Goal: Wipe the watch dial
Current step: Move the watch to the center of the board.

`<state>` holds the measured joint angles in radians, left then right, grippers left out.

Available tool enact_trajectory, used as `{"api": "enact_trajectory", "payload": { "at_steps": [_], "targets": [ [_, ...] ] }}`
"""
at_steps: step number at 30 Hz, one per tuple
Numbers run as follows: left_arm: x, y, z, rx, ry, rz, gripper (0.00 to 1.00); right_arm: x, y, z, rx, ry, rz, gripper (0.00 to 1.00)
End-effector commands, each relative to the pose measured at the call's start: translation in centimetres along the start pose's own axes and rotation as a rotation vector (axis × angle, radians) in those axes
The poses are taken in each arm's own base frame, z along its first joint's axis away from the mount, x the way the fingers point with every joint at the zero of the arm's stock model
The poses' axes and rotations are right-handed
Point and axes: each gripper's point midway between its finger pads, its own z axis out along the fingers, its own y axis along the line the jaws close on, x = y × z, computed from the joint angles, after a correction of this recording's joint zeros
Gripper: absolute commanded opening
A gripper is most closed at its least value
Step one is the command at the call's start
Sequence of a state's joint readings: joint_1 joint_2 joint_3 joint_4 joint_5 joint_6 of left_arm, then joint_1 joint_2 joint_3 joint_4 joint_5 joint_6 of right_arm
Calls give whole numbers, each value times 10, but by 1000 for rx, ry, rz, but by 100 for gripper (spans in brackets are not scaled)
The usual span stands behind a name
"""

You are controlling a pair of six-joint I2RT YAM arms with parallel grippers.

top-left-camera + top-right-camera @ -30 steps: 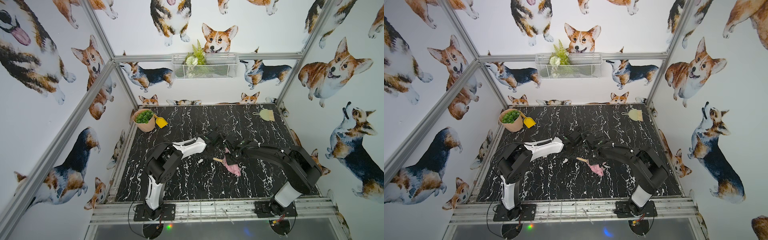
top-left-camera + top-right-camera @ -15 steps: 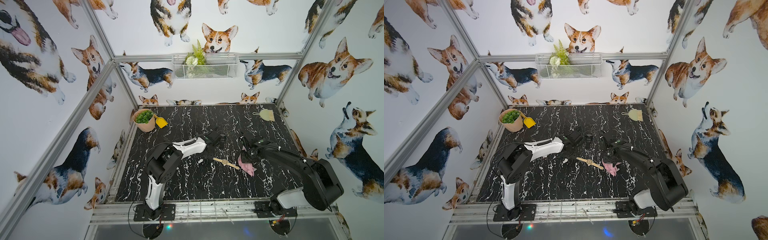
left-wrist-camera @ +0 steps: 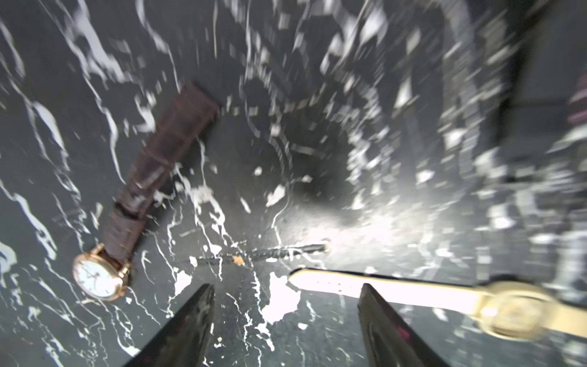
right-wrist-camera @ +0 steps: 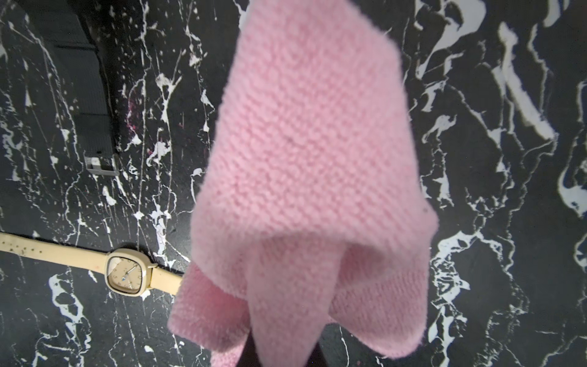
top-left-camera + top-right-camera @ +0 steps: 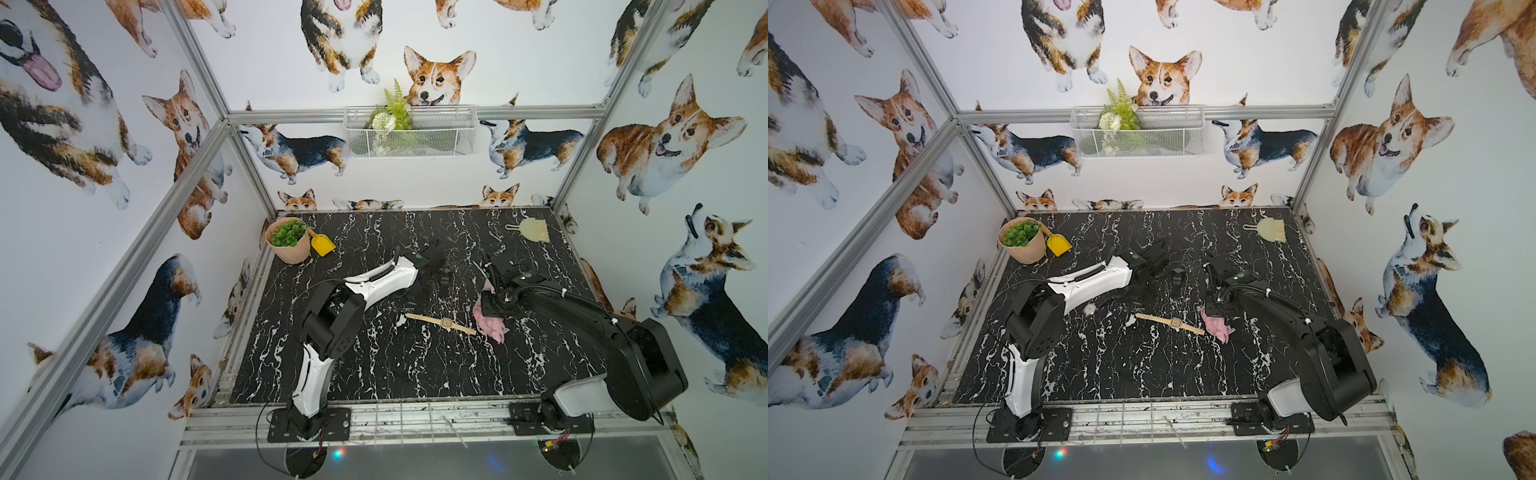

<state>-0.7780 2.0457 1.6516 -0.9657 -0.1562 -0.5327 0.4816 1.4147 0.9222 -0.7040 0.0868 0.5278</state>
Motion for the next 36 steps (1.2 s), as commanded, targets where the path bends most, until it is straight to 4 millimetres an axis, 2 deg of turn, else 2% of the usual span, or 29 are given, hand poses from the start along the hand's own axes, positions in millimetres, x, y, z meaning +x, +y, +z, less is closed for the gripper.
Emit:
{"api": "enact_trajectory", "payload": {
  "at_steps": [1, 5, 11, 16, 24, 28, 31, 33, 36],
  "targets": [
    [-16, -12, -15, 78, 10, -10, 79, -5, 0, -3, -23, -11, 44, 7],
    [-55, -45, -19, 182, -26, -21, 81, -3, -3, -4, -38, -3, 74, 7],
    [-83, -80, 12, 260, -21, -42, 81, -2, -2, -8, -58, 1, 96, 7],
    [-87, -92, 39, 267, 4, -43, 80, 1, -2, -12, -65, 6, 101, 7],
    [-70, -96, 72, 152, 28, 44, 80, 4, -3, -14, -69, 18, 95, 7],
    [-55, -83, 82, 7, 30, 120, 78, 2, -1, -12, -69, 21, 92, 7],
    [-44, -61, 85, -111, 44, 162, 76, 0, -1, -12, -68, 20, 85, 7],
    [-37, -39, 81, -226, 33, 203, 73, -2, 0, -13, -65, 18, 74, 7],
    [-25, -16, 78, -319, 32, 242, 72, -6, -1, -13, -61, 16, 66, 7]
  ]
}}
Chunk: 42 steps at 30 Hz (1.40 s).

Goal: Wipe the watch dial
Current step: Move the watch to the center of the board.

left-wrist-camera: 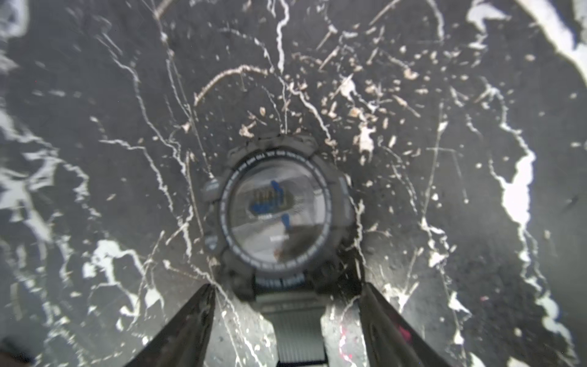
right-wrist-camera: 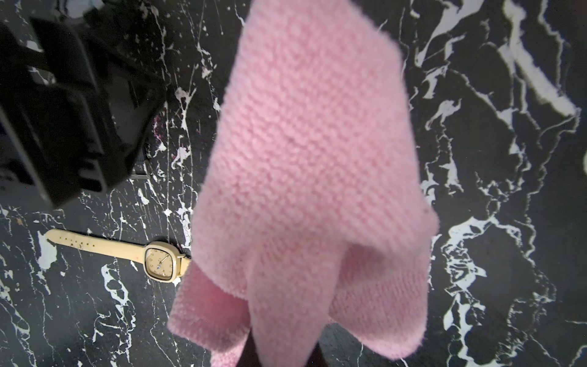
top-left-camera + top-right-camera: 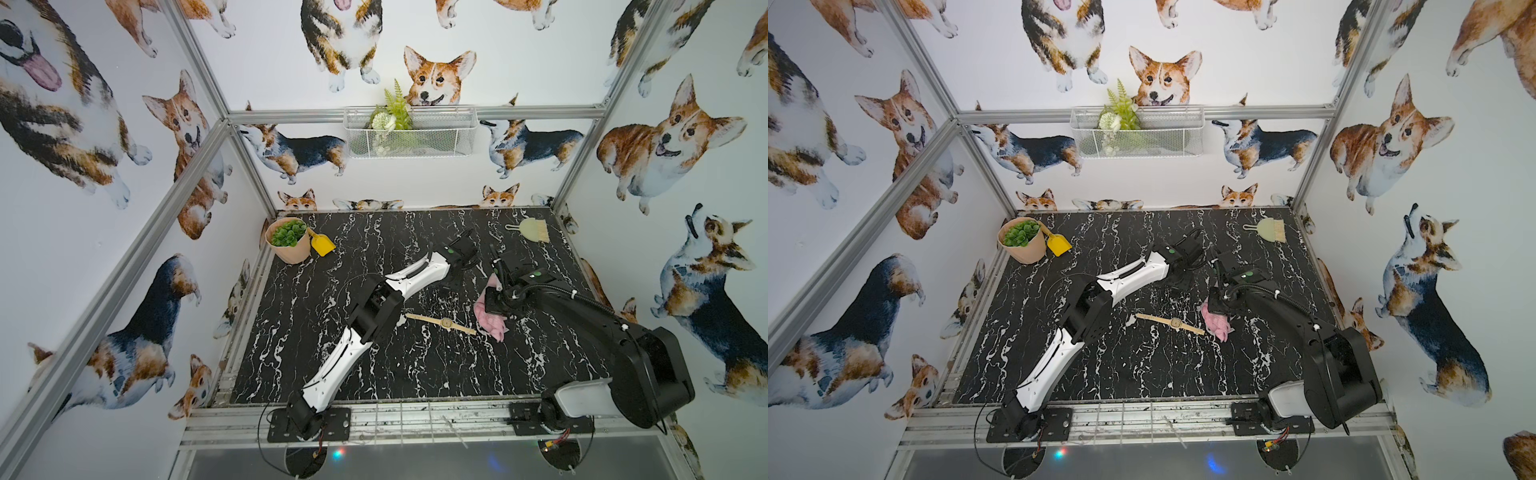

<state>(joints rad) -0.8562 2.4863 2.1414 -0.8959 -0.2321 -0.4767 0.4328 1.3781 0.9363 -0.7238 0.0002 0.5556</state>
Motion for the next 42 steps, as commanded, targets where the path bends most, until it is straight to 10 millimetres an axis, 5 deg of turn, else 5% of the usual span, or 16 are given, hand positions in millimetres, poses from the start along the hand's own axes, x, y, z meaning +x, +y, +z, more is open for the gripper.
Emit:
{"api": "enact_trajectory", "payload": {
  "at_steps": [1, 8, 13, 19, 24, 34, 38, 42],
  "targets": [
    [66, 75, 7, -332, 202, 170, 72, -3, -2, 0, 16, 6, -10, 7],
    [85, 132, 2, -389, 223, 128, 70, -15, 4, 3, 13, 17, -23, 7],
    [61, 163, -1, -276, 210, -61, 70, -29, 13, -2, 0, 6, -45, 7],
    [9, 156, -41, -48, 114, -282, 70, -65, 41, 1, -46, -15, -112, 7],
    [-4, 134, -75, 110, 94, -416, 71, -118, 78, 24, -98, -37, -209, 7],
    [47, 150, -135, 109, 143, -394, 71, -216, 123, 97, -233, -47, -201, 6],
    [77, 158, -153, 104, 173, -377, 71, -226, 133, 128, -240, -27, -200, 6],
    [97, 163, -163, 99, 190, -383, 71, -207, 140, 146, -235, 30, -222, 6]
  ]
}}
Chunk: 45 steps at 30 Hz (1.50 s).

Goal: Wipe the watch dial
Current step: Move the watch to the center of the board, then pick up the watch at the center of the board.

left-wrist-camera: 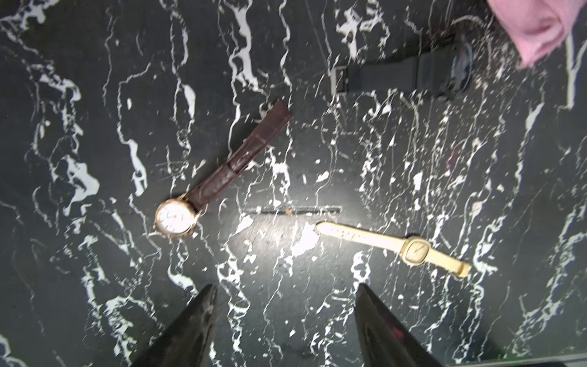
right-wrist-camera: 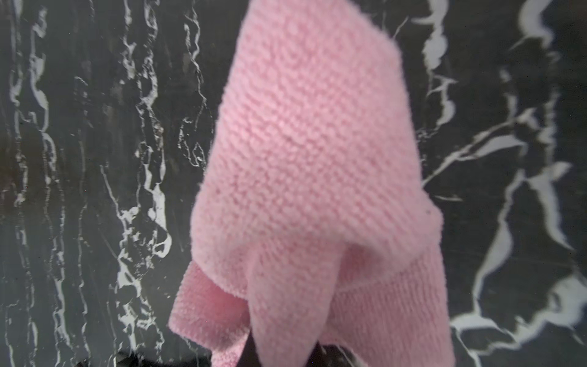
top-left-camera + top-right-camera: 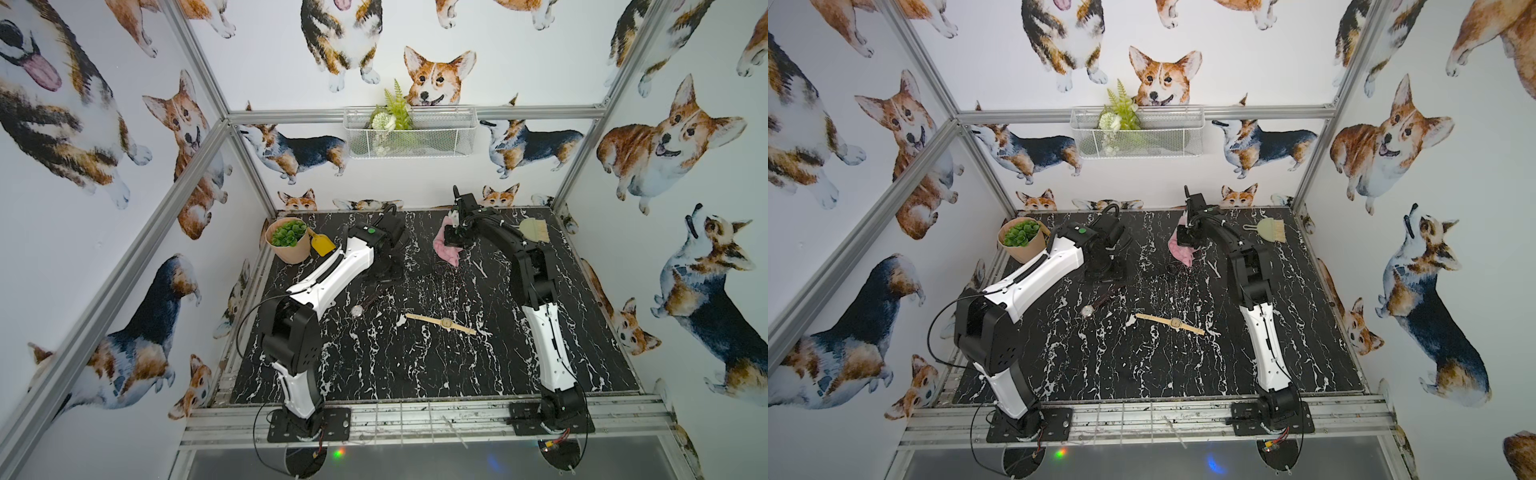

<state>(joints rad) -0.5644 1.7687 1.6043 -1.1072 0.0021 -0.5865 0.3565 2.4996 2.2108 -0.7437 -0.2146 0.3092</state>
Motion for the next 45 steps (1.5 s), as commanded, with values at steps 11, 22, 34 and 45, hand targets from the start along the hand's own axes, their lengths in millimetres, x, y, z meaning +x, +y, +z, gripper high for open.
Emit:
{"api": "enact_trajectory", "payload": {
  "at_steps": [11, 22, 34, 45],
  "targets": [
    [2, 1, 7, -18, 42, 12, 71, 106, 36, -23, 20, 128, -10, 5],
    [-36, -53, 76, 131, 113, -100, 77, 134, 34, -60, 12, 167, 10, 5],
    [-47, -67, 147, 256, 119, -352, 81, 164, 40, -88, -19, 170, 79, 5],
    [-41, -48, 174, 155, 130, -389, 48, 178, 73, -79, -50, 228, 17, 5]
  ]
}}
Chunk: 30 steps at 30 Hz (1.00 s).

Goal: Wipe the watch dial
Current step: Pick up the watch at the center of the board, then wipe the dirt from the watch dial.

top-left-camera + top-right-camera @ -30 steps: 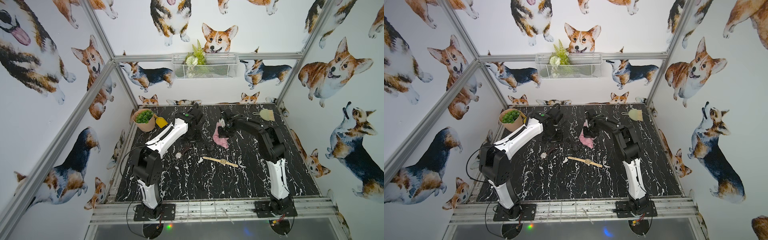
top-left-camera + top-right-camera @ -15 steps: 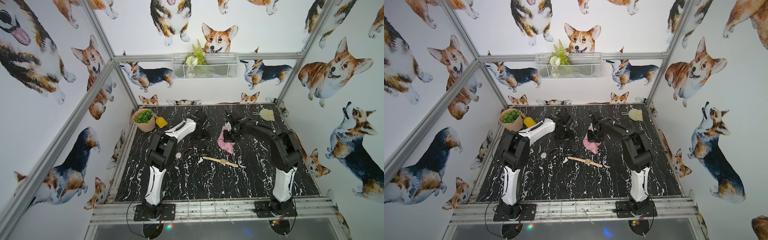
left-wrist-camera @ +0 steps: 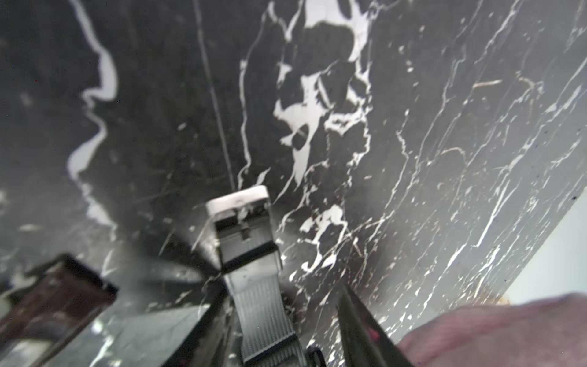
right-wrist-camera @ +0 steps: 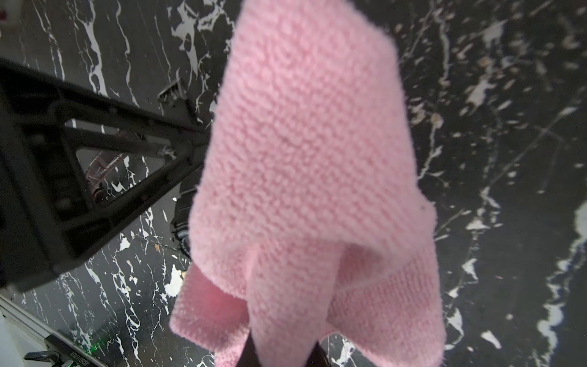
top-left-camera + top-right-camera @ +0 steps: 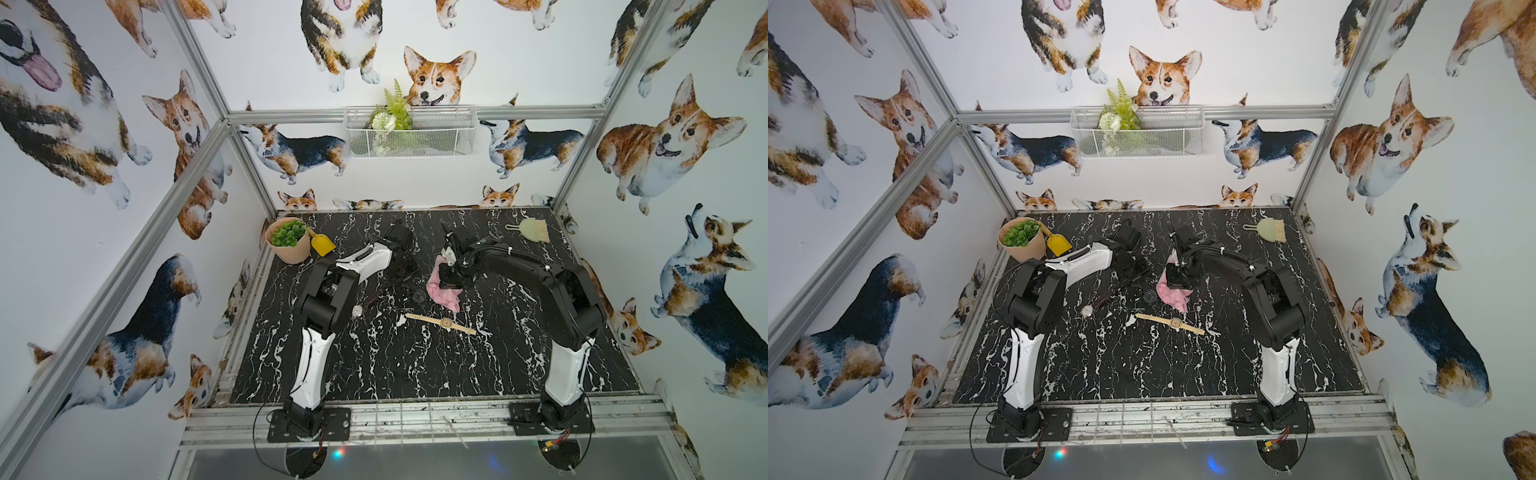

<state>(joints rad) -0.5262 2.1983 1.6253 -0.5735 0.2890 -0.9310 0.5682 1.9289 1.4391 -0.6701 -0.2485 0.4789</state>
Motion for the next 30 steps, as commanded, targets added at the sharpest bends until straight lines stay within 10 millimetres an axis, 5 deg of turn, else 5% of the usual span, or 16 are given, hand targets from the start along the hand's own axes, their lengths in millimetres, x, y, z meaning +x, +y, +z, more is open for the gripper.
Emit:
{"api": "enact_trajectory", "payload": {
  "at_steps": [1, 13, 24, 30],
  "targets": [
    [4, 34, 13, -139, 4, -35, 46, 6, 9, 4, -12, 32, 6, 5],
    [13, 36, 10, -173, 21, 27, 10, 8, 12, 18, -20, 61, 19, 5],
    [24, 45, -1, -236, 34, 52, 2, 0, 36, 27, -8, -28, -45, 5],
    [31, 54, -1, -271, 74, 64, 0, 3, 16, 47, 125, -15, -49, 4]
  ]
}}
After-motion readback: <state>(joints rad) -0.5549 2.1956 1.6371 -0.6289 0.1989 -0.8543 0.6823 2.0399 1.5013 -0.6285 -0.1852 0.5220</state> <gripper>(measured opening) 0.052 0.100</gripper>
